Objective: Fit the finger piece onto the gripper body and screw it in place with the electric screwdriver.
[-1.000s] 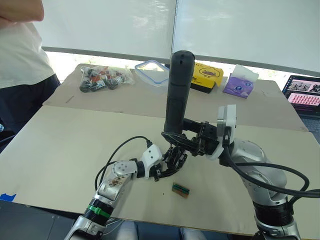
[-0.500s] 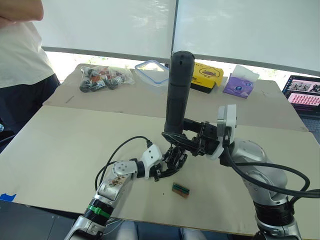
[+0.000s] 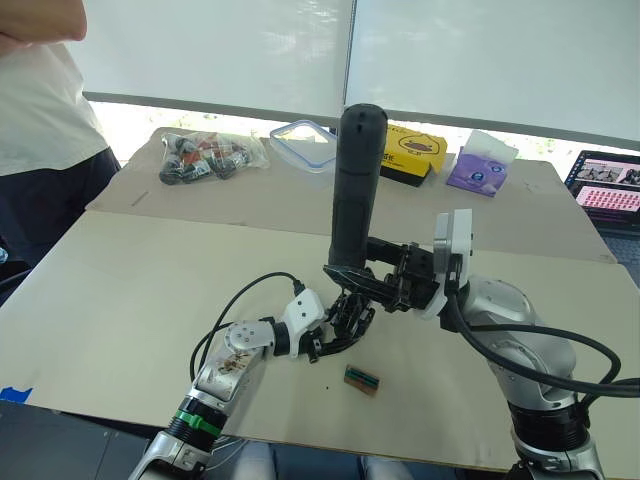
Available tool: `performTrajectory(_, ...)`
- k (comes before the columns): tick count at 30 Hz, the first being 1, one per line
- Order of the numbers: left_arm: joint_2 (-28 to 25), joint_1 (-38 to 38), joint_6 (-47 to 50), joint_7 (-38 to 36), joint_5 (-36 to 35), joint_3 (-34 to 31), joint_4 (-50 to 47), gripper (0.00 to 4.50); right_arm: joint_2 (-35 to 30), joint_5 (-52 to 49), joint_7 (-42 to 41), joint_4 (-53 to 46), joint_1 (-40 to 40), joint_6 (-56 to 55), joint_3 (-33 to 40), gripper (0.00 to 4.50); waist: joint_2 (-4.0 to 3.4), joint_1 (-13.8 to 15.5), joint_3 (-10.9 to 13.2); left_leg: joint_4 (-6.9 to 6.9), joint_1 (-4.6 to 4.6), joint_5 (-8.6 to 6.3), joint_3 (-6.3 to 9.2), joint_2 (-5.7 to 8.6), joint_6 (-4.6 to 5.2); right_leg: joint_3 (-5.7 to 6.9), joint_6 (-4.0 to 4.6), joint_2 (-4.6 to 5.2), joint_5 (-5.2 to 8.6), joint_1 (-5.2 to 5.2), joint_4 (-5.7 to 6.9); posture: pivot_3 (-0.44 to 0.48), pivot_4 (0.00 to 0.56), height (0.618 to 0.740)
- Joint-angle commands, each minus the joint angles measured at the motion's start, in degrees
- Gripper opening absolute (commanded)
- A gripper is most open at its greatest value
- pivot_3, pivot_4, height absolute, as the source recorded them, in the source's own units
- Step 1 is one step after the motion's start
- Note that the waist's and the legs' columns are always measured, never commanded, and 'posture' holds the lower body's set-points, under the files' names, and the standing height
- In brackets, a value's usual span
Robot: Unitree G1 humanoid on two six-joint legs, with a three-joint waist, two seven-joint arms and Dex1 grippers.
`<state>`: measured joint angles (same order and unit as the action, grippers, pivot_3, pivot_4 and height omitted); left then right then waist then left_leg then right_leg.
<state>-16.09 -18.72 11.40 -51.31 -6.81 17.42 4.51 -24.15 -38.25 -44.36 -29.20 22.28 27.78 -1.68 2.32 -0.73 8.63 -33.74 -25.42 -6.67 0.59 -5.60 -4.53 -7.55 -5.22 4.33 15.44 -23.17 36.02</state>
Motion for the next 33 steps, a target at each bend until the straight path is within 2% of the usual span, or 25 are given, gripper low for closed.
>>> performTrajectory(1, 0.03, 1.29, 2.02, -1.63, 0.40, 3.06, 1.43, 2.29, 0.00, -0.26, -0.18, -2.07, 1.92, -2.40, 0.91, 1.92, 0.00, 0.00, 0.00, 0.00, 0.00, -0.02, 0.00, 0.00, -0.04, 0.00, 0.00, 0.00, 0.00, 0.00, 0.00, 0.000, 0.150, 0.740)
performTrajectory(33, 0.03, 0.95, 2.54, -1.77, 0.22, 3.11, 0.96, 2.29, 0.65, 0.44, -1.19, -1.72, 2.07, -4.70, 1.45, 1.92, 0.00, 0.03, 0.00, 0.00, -0.01, -0.12, 0.00, 0.00, -0.18, 0.02, 0.00, 0.00, 0.00, 0.00, -0.01, 0.000, 0.150, 0.740)
